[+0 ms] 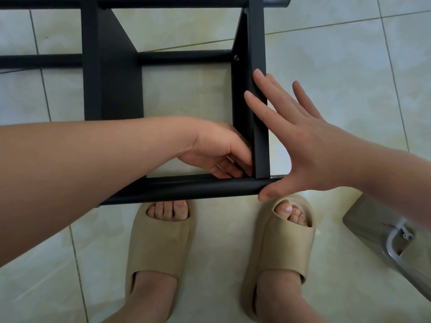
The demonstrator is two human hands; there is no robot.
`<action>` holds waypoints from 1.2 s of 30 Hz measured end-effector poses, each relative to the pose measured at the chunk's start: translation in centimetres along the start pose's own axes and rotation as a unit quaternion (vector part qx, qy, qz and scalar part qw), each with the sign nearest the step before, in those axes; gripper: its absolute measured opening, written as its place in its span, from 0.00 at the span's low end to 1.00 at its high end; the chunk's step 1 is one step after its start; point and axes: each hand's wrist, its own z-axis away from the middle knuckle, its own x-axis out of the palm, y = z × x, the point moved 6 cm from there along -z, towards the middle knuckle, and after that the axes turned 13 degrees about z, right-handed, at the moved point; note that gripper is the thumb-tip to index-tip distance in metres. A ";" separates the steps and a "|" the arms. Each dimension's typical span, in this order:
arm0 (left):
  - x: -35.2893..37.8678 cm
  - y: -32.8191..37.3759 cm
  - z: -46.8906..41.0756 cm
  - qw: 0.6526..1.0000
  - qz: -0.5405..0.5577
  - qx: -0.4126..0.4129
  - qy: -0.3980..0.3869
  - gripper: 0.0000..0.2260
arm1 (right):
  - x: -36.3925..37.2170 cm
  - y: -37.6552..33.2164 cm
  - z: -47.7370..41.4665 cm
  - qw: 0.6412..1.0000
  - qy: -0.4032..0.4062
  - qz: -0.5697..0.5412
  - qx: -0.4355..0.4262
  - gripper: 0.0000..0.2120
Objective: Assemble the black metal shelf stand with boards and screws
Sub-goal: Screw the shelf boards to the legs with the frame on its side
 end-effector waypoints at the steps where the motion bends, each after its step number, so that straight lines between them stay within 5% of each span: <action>1: -0.1 0.0 -0.1 1.000 -0.011 0.011 0.012 0.09 | 0.0 0.0 0.0 1.000 0.001 0.000 0.000 0.67; 36: -0.3 0.7 -0.2 1.000 -0.027 -0.009 0.008 0.07 | 0.1 -0.1 0.0 1.000 -0.001 -0.010 -0.002 0.67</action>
